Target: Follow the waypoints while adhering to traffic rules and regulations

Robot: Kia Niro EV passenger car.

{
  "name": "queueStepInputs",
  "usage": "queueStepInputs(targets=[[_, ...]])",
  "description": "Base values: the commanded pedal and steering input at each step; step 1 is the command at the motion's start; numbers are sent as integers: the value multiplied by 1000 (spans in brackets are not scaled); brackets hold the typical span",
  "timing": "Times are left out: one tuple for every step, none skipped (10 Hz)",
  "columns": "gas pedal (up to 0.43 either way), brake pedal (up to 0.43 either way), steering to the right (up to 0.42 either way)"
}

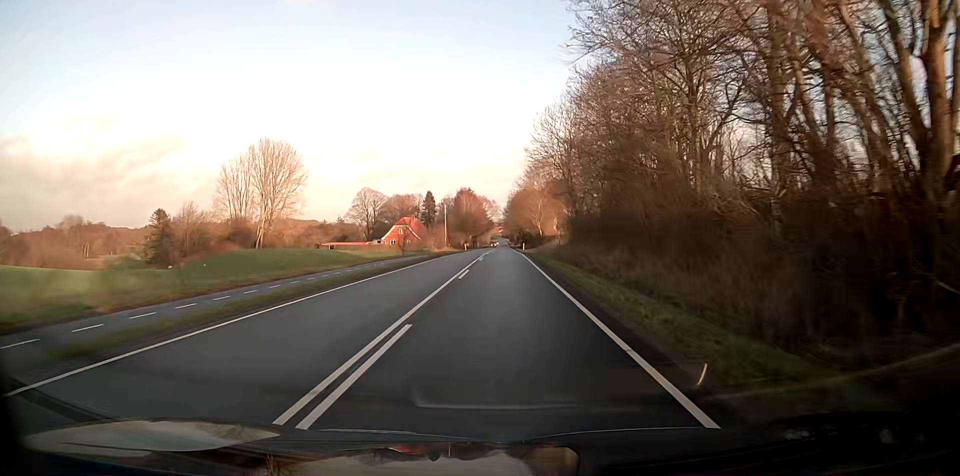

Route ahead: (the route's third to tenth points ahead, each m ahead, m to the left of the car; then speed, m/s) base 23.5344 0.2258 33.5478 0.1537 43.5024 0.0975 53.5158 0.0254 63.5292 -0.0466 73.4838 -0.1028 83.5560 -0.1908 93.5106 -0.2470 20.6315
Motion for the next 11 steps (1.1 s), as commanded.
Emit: queueStepInputs(targets=[[157, 0, 4], [157, 0, 4], [157, 0, 4], [157, 0, 4], [157, 0, 4], [157, 0, 4], [157, 0, 4], [169, 0, 4], [169, 0, 4], [177, 0, 4], [177, 0, 3]])
